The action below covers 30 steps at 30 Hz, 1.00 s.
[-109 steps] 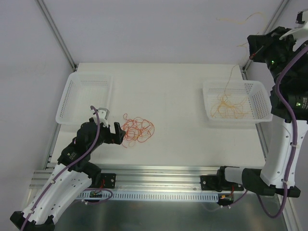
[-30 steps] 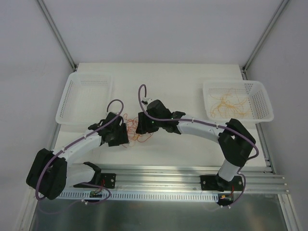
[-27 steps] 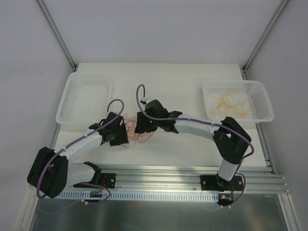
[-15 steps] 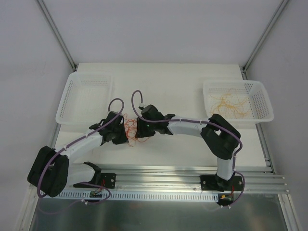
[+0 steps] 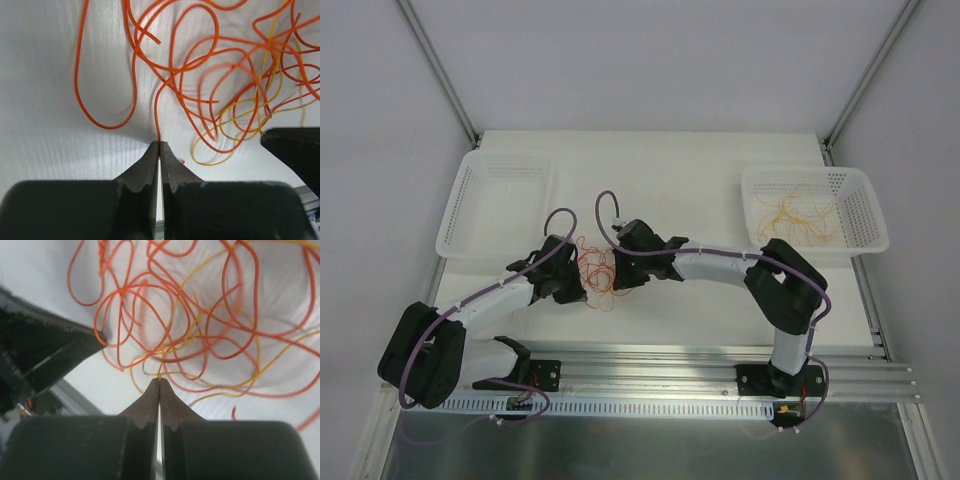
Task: Untangle the cables
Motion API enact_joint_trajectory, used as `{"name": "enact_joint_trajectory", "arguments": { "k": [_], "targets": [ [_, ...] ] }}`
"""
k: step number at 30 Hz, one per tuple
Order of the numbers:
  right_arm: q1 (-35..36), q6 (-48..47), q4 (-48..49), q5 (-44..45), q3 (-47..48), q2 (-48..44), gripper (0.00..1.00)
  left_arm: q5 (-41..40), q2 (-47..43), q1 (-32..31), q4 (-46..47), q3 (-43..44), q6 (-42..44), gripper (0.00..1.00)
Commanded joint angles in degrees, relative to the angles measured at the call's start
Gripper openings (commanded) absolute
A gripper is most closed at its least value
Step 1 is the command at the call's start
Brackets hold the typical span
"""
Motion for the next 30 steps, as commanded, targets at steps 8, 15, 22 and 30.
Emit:
{"name": "enact_joint_trajectory", "arguments": {
  "k": [8, 15, 22, 30],
  "targets": [
    [-5.88, -12.84, -18.89, -3.48, 1.13, -22.37, 0.01, -1.66, 2.26, 0.13, 0.59, 0.36, -2.35, 0.0],
    [-14.91, -19.62, -32.44, -1.28, 8.32, -37.91, 0.01, -1.75, 3.32, 0.13, 0.59, 0.45, -2.96, 0.0],
    [-26.8, -22.43, -39.03, -6.56, 20.79, -48.56, 0.01, -2.62, 3.93, 0.13, 0.59, 0.01, -3.75, 0.0],
    [-30.85, -25.51, -40.01, 3.1, 27.94, -55.86, 0.01, -3.5, 4.63, 0.13, 0.59, -0.52, -4.63, 0.0]
  ]
}}
